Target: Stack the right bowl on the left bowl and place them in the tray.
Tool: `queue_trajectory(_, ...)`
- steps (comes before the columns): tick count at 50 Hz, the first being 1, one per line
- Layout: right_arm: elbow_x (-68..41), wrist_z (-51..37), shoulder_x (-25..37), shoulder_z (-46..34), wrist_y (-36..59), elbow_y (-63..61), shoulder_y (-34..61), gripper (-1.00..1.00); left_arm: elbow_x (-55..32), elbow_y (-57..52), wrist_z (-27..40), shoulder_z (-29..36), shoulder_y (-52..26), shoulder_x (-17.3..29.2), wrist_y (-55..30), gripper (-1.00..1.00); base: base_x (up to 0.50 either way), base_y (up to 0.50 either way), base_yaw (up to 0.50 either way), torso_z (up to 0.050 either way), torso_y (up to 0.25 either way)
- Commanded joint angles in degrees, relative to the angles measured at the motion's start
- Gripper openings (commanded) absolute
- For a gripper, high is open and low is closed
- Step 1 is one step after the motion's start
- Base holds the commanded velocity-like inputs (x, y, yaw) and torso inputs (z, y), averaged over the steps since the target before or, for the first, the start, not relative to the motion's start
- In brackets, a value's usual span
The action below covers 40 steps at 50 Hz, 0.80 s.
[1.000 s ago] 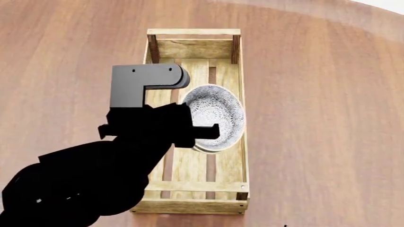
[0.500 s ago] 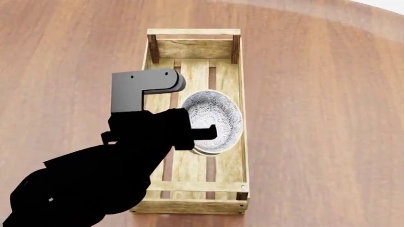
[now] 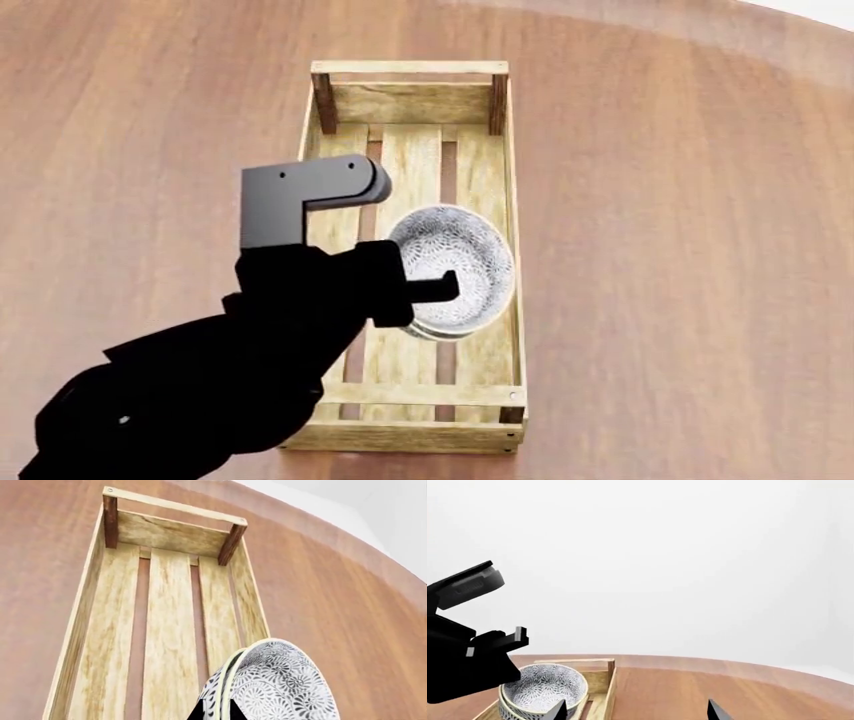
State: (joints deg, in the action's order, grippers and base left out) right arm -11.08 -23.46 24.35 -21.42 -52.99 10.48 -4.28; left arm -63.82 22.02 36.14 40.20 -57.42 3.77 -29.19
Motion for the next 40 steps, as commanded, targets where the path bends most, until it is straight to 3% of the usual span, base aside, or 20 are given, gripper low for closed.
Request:
queue_trajectory(1,0.96,1.3,-1.17,1.16,0.27,0.01,0.05,1.0,1.29,-0.34,-1.59,-0.45,-0.52,-1.23,0.06,-1.0,0.0,0.0,0.0,0.0,0.0)
queue_trajectory(23,0.73,1.77,-1.3,1.27,0.27,0.05,0.02,1.0,0.48,6.67,-4.53,1.51,-1.22,-2.25,3.28,-1.0,0.0,0.0,0.0,0.0,0.001)
queue_trajectory(40,0.41,2.24,-1.57,1.43,-0.26,0.91,0.11,1.0,-5.22,12.26,-6.96,2.82,-1.93,-3.14,5.1,-1.0,0.0,0.0,0.0,0.0,0.001)
